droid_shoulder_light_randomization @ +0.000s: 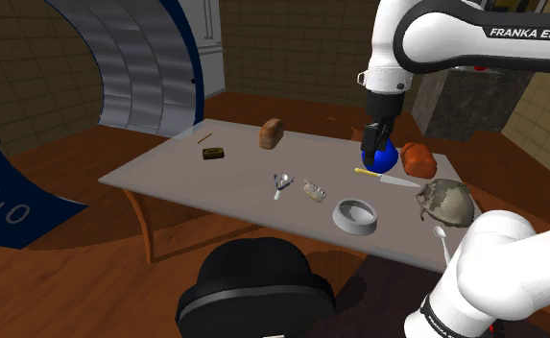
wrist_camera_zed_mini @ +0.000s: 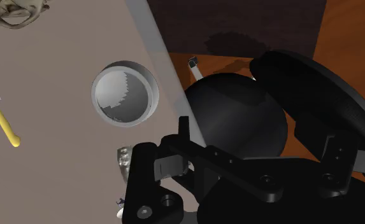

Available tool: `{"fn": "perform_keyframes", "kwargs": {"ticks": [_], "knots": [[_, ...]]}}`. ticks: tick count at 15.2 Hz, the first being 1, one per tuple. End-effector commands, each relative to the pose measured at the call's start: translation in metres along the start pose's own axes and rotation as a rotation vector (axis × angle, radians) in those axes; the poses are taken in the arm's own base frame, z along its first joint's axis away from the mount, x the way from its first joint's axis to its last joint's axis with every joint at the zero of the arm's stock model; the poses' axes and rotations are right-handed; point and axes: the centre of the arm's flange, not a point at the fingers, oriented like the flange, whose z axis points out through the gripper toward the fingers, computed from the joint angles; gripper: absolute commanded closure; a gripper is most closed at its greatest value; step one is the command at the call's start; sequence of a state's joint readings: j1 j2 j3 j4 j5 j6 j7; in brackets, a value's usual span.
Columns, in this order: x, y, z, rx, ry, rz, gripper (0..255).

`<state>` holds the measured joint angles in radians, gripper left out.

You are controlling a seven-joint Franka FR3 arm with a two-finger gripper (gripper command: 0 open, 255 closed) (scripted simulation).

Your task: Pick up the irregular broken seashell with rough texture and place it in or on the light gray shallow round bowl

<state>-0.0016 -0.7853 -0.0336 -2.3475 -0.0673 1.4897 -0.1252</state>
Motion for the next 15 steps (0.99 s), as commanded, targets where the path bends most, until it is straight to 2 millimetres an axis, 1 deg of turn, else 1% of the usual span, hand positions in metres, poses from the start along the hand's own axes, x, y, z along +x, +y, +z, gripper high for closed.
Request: {"fn": "perform_keyframes", "kwargs": {"ticks": [1, 15], "knots": [[0.0, 0.0, 0.0, 0.0, 0.0, 0.0, 0], [0.1, 0.077, 0.122, -0.041, 0.075, -0.038, 0]]}}
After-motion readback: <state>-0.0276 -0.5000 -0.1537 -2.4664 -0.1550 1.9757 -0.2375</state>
